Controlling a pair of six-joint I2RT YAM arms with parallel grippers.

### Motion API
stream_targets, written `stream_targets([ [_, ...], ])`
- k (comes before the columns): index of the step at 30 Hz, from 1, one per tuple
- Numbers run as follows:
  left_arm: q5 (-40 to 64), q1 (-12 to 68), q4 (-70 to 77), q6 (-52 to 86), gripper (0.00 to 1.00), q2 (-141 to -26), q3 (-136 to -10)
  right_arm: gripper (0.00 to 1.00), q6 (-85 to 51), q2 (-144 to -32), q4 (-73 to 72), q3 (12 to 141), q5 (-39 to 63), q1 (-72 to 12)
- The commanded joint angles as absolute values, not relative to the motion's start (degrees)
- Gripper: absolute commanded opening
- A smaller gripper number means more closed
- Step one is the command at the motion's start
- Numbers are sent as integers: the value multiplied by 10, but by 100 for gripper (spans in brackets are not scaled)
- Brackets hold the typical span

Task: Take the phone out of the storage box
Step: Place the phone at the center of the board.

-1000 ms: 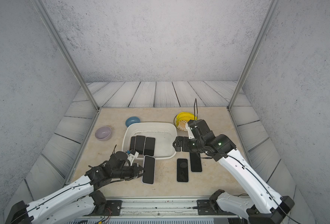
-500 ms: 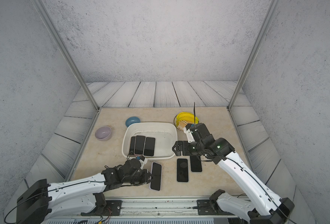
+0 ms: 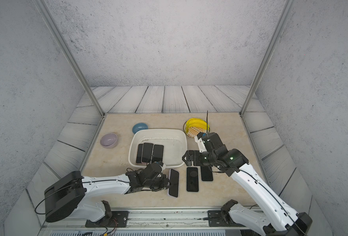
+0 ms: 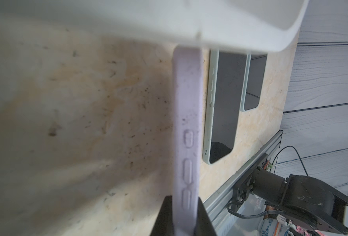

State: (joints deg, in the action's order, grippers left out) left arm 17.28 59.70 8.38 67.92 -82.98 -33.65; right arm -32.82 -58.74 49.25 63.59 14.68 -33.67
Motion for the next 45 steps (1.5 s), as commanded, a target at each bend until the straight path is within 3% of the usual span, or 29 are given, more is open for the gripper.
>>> stream_targets([
  [1, 193, 602, 149, 686, 0, -847, -353, 100, -325, -584, 502, 650, 141, -334],
  [15, 186, 603, 133, 696, 0, -905, -378, 100, -315, -566, 515, 639, 128, -331],
  [21, 177, 605, 114, 703, 20, -907, -382, 99, -299, -567, 524, 641, 131, -326],
  [30, 177, 606, 76, 696, 42, -906, -397, 100, -282, -591, 516, 653, 149, -311],
  [37, 176, 606, 53, 689, 53, -898, -399, 100, -278, -610, 508, 660, 162, -304],
  [42, 165, 606, 14, 675, 80, -876, -402, 100, -279, -633, 503, 676, 174, -298],
  [45, 162, 606, -11, 662, 81, -862, -409, 100, -280, -647, 502, 689, 180, -294],
])
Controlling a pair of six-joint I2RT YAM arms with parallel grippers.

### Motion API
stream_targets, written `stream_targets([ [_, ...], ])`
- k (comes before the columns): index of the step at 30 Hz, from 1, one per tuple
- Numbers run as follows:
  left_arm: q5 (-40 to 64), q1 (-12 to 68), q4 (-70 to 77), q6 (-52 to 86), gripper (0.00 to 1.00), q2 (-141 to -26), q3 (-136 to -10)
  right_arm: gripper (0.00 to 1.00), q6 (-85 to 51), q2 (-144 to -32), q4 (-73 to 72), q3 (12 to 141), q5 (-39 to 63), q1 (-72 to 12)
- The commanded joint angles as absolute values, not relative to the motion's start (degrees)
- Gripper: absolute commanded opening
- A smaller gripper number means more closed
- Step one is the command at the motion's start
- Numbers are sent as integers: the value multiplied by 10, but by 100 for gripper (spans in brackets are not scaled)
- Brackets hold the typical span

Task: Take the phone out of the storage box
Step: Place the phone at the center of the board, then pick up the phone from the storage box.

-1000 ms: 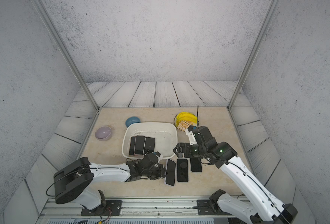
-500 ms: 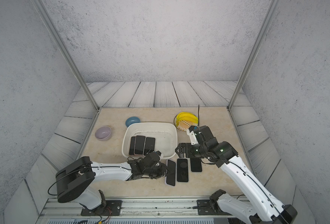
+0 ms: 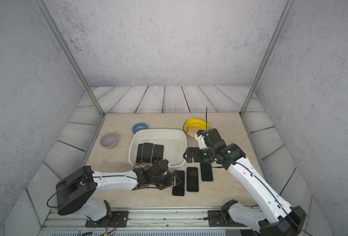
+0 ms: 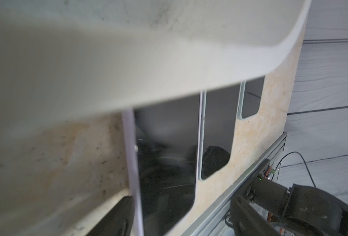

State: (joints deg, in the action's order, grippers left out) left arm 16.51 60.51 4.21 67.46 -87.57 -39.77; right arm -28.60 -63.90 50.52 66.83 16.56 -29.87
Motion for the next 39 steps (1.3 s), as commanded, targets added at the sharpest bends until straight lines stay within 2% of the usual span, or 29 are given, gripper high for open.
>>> stream_targets([
  [1, 161, 605, -23, 656, 82, -858, -413, 100, -279, -651, 501, 693, 181, -292],
  [4, 155, 605, -53, 642, 87, -844, -423, 100, -281, -666, 501, 706, 187, -289],
  [9, 137, 603, -133, 611, 87, -794, -445, 100, -298, -702, 509, 731, 196, -280],
  [15, 40, 591, -305, 569, 88, -627, -462, 100, -331, -789, 488, 765, 260, -280],
  [16, 17, 585, -335, 567, 90, -587, -459, 100, -340, -808, 482, 772, 270, -281],
  [19, -25, 545, -420, 556, 93, -473, -456, 100, -349, -870, 482, 809, 283, -288],
  [24, -7, 433, -517, 514, 97, -357, -470, 100, -330, -988, 524, 912, 270, -329],
  [28, 23, 394, -532, 489, 97, -364, -488, 100, -332, -1079, 548, 982, 231, -364],
  [39, 40, 386, -533, 439, 97, -416, -540, 99, -371, -1252, 568, 1119, 154, -422],
])
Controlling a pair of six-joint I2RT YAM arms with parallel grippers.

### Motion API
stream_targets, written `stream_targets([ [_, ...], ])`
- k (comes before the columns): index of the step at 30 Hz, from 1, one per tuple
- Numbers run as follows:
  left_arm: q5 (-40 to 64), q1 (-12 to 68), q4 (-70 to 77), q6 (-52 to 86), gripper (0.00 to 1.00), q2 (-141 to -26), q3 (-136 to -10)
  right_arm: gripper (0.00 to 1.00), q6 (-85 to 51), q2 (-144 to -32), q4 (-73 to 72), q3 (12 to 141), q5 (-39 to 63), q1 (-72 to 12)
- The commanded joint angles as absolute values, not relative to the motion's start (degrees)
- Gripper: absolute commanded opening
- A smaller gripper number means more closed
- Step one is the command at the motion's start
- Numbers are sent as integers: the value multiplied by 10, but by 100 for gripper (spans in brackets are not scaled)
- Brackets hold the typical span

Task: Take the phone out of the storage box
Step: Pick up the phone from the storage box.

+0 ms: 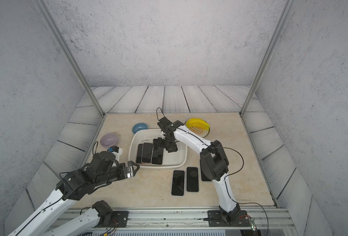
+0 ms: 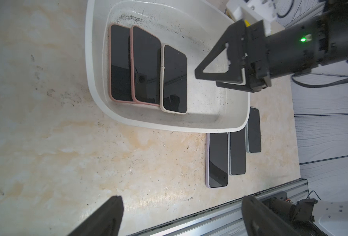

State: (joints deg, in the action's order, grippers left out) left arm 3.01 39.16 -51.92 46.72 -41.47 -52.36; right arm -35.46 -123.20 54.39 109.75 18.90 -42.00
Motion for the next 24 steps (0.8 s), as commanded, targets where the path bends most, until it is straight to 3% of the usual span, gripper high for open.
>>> stream_targets([
  [1, 40, 384, -536, 435, 97, -416, -541, 100, -376, -1260, 564, 1122, 152, -423],
  [24, 90, 349, -567, 398, 97, -392, -520, 100, -402, -1414, 591, 1263, 118, -455],
])
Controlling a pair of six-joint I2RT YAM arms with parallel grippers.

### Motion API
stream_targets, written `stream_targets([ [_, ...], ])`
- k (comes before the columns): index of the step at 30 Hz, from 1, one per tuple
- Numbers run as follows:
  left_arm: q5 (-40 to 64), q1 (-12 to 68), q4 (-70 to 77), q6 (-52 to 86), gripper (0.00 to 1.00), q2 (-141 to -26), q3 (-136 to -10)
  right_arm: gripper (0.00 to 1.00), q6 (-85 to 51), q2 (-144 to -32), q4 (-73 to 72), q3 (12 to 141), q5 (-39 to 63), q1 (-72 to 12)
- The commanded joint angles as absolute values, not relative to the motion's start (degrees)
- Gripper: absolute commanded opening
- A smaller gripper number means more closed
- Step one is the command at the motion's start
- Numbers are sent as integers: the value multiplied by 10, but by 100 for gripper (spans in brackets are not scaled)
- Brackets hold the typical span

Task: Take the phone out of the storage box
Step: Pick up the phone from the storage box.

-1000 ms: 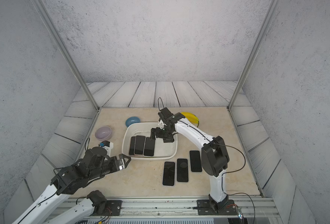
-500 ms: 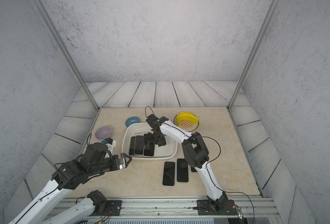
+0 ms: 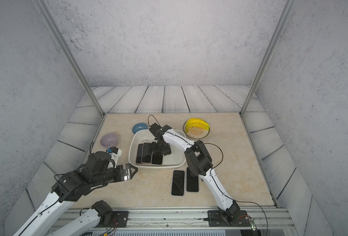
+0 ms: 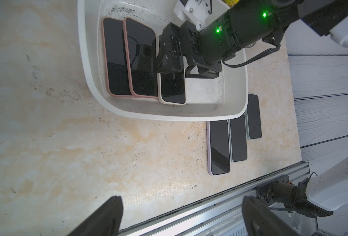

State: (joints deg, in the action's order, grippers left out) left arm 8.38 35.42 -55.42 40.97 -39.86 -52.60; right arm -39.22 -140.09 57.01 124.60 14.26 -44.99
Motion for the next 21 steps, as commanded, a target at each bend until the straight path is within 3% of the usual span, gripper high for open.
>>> stream_targets([
  [1, 90, 349, -569, 397, 97, -392, -521, 99, -403, -1418, 593, 1268, 114, -457],
  [11, 96, 342, -581, 389, 97, -382, -519, 99, -405, -1465, 636, 1319, 52, -470],
  [21, 104, 338, -573, 389, 98, -387, -516, 79, -369, -1486, 665, 1326, 9, -470],
])
